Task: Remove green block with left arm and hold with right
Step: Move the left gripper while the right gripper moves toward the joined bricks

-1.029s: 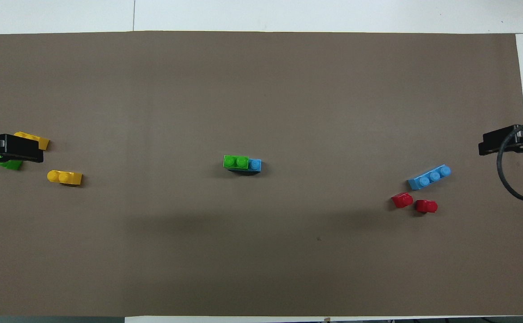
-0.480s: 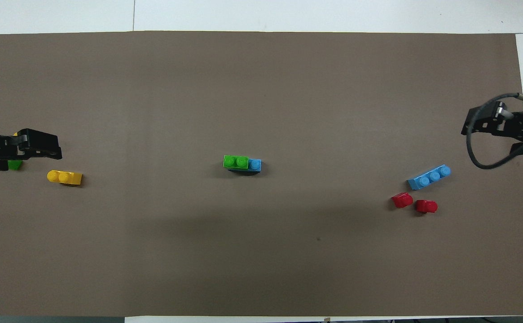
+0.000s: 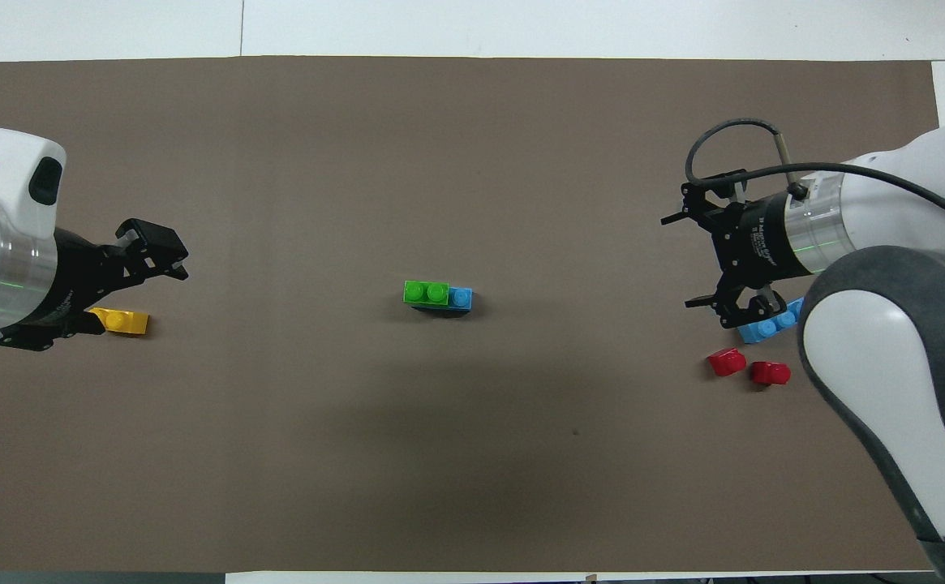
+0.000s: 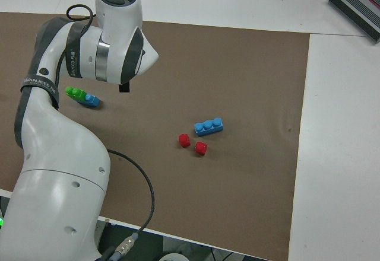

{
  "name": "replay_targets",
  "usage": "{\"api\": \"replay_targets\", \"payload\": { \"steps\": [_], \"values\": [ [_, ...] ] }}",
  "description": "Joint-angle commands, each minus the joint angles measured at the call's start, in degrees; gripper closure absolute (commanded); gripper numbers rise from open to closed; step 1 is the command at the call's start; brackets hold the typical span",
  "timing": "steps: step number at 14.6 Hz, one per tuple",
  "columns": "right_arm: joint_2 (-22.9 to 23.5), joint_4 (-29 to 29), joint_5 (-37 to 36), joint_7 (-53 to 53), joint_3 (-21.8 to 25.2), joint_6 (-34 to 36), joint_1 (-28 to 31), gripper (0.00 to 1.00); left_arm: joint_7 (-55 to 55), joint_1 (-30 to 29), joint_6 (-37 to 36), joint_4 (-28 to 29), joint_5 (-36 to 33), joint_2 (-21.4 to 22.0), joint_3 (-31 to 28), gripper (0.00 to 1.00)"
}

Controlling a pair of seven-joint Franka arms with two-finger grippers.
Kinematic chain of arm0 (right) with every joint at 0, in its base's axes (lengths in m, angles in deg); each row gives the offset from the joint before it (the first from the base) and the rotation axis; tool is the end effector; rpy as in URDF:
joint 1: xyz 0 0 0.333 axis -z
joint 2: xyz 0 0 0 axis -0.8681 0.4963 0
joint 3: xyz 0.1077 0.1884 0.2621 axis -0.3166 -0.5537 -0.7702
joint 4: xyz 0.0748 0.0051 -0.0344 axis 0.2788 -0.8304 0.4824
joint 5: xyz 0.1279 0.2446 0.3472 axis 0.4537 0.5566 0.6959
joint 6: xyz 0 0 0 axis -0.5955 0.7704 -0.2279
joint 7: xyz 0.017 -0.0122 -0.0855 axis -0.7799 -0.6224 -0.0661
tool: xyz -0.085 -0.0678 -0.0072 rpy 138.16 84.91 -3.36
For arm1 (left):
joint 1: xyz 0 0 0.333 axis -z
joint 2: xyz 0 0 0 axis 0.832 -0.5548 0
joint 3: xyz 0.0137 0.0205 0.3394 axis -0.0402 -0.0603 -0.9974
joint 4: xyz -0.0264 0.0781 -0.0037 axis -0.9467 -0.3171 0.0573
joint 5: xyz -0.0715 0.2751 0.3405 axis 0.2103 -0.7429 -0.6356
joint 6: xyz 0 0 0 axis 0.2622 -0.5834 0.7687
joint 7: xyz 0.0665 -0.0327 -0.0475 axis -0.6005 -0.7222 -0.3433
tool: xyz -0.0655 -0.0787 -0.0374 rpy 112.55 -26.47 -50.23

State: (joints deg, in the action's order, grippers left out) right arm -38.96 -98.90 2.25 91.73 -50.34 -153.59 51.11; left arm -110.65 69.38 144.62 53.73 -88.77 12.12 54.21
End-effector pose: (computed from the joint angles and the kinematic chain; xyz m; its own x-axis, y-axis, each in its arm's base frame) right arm 0.6069 0.1409 0.5151 0.1646 -0.8981 -0.4079 -0.9863 -0.1441 -0.0808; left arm 0.5430 -0.1471 0.6265 0.8455 0.5340 0.0001 0.5340 -0.8455 -0.0033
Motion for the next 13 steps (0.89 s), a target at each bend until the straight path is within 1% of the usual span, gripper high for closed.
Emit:
{"api": "replay_targets", "payload": {
  "steps": [1, 3, 4, 6, 8, 9, 11, 13],
  "values": [
    [1.7, -2.4, 5.7, 6.7, 0.1, -5.6, -2.7, 0.05, -8.4, 2.7, 4.6, 6.8, 0.8, 4.2, -0.5, 0.00],
    [2.7, -4.8, 9.2, 10.3, 0.1, -11.9, -5.1, 0.05, -15.6, 4.1, 6.9, 8.4, 0.9, 4.5, -0.4, 0.00],
    [3.5, -5.3, 10.8, 11.0, 0.1, -13.9, -6.3, 0.05, -20.1, 4.7, 7.4, 8.4, 2.3, 4.2, -0.5, 0.00],
    [5.7, -5.4, 11.9, 11.1, 0.1, -16.4, -8.5, 0.05, -29.4, 4.9, 9.5, 8.7, 4.0, 3.2, -0.5, 0.00],
    [7.1, -6.4, 13.5, 11.1, 0.1, -19.1, -10.1, 0.05, -38.3, 6.8, 12.4, 9.3, 4.1, 2.2, -0.5, 0.00],
    [7.7, -6.8, 14.2, 11.0, 0.1, -20.3, -10.7, 0.05, -41.7, 7.2, 13.7, 9.4, 4.1, 1.5, -0.5, 0.00],
    [9.0, -8.4, 14.6, 11.1, 0.1, -23.8, -14.1, 0.05, -48.2, 8.6, 16.6, 9.4, 4.1, 0.1, -0.5, 0.00],
    [10.7, -8.9, 15.6, 10.9, 0.1, -25.0, -15.8, 0.05, -53.9, 10.5, 19.1, 9.3, 4.0, -2.4, -0.5, 0.00]
  ]
}}
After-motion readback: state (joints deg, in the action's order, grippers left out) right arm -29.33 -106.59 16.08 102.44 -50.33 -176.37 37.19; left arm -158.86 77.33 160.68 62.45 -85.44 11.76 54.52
